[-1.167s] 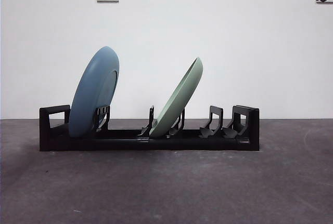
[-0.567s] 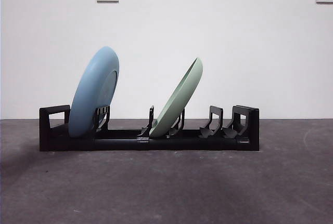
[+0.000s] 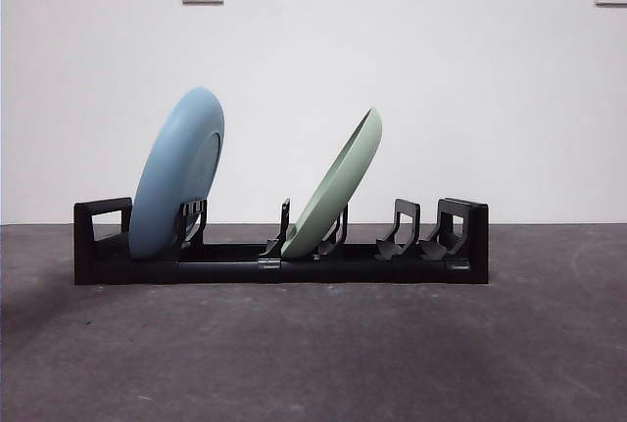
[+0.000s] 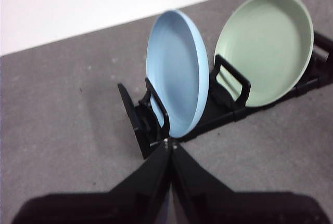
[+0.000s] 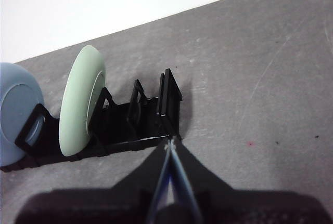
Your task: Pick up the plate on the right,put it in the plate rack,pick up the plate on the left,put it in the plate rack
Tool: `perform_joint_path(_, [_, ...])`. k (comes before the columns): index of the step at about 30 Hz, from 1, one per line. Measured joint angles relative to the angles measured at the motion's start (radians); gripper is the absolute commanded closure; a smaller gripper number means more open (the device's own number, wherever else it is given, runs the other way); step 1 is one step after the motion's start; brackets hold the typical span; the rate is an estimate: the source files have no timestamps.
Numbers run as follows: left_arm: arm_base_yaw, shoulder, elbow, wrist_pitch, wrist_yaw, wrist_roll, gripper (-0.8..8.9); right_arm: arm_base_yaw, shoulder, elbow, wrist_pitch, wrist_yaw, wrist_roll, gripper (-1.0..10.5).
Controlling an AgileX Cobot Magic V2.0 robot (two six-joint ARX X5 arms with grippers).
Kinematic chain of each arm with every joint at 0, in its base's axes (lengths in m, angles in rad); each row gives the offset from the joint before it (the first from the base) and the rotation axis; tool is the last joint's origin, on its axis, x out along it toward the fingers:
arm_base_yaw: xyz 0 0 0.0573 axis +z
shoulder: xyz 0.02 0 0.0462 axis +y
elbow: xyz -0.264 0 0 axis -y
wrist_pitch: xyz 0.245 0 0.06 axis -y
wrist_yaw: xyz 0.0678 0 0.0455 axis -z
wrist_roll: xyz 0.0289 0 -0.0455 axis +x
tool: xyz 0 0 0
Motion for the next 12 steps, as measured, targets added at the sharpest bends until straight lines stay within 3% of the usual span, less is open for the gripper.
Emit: perform_joint_path(12, [0.0,0.018,0.0,-0.01,-0.002,0.01,8.15,0.0,0.0,0.0,-0.005,0.0,0.024,9.4])
